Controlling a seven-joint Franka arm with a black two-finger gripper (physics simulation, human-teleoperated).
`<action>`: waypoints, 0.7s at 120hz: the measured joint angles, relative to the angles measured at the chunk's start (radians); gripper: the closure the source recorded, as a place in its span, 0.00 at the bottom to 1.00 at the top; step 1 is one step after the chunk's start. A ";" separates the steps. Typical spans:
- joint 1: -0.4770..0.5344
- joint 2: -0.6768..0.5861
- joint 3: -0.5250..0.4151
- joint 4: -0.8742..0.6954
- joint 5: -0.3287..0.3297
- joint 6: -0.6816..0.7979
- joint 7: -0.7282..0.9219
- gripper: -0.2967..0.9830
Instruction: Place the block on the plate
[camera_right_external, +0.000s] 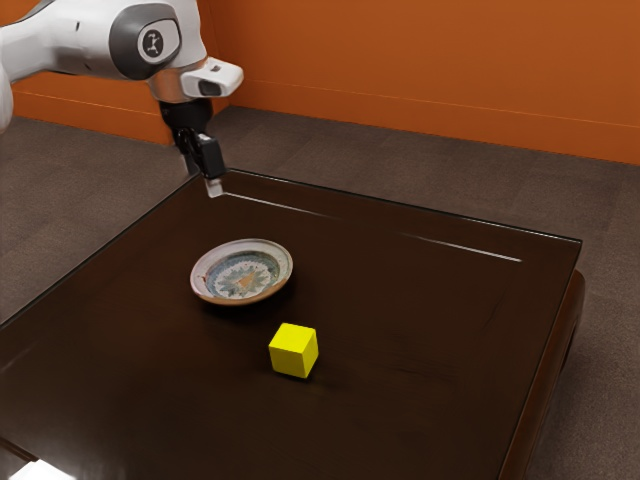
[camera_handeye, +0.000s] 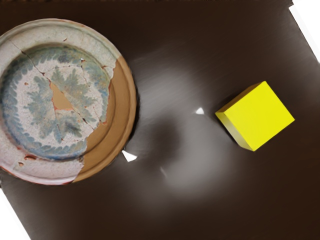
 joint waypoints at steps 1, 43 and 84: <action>0.000 0.000 0.000 0.000 0.000 0.000 0.005 0.23; -0.043 -0.006 -0.003 -0.082 -0.012 0.000 0.161 0.23; -0.062 0.015 -0.147 -0.353 0.054 0.239 0.439 0.23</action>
